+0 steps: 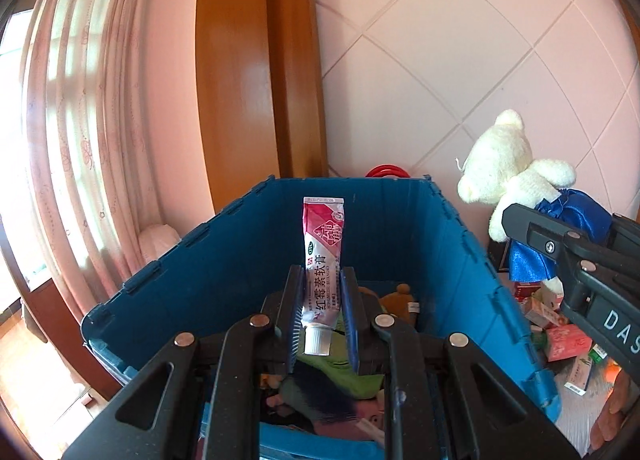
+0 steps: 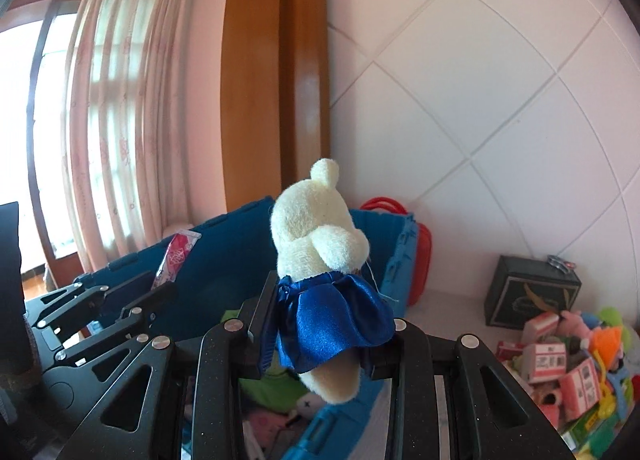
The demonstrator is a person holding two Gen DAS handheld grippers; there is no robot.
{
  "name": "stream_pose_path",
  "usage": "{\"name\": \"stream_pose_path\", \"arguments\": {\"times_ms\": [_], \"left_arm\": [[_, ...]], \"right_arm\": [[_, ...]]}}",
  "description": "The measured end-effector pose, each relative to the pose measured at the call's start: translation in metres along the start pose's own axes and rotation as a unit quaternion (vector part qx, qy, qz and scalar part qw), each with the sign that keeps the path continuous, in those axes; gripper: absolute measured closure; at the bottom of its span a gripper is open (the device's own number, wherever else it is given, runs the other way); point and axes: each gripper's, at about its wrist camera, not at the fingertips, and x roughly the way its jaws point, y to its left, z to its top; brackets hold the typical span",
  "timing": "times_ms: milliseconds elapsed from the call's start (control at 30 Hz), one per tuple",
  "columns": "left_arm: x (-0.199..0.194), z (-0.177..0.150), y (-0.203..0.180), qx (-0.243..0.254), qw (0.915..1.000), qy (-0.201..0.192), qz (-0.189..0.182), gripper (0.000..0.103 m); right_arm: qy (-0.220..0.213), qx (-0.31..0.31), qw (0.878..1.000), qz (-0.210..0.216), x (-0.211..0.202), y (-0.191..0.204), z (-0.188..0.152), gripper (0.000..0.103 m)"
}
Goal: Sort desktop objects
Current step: 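Carry the tube and the bear over the blue crate, then open left gripper to drop the tube while right gripper drops the bear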
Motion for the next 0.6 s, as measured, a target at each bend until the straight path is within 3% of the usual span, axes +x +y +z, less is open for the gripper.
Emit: {"name": "stream_pose_path", "arguments": {"times_ms": [200,600], "left_arm": [[0.025,-0.010,0.040,-0.002,0.9994,0.032,0.008,0.085],[0.066,-0.008,0.060,0.000,0.9923,0.120,-0.029,0.085]], "right_arm": [[0.031,-0.011,0.999,-0.018,0.035,0.044,-0.004,0.071],[0.105,0.008,0.991,-0.082,0.077,0.055,-0.015,0.071]]}}
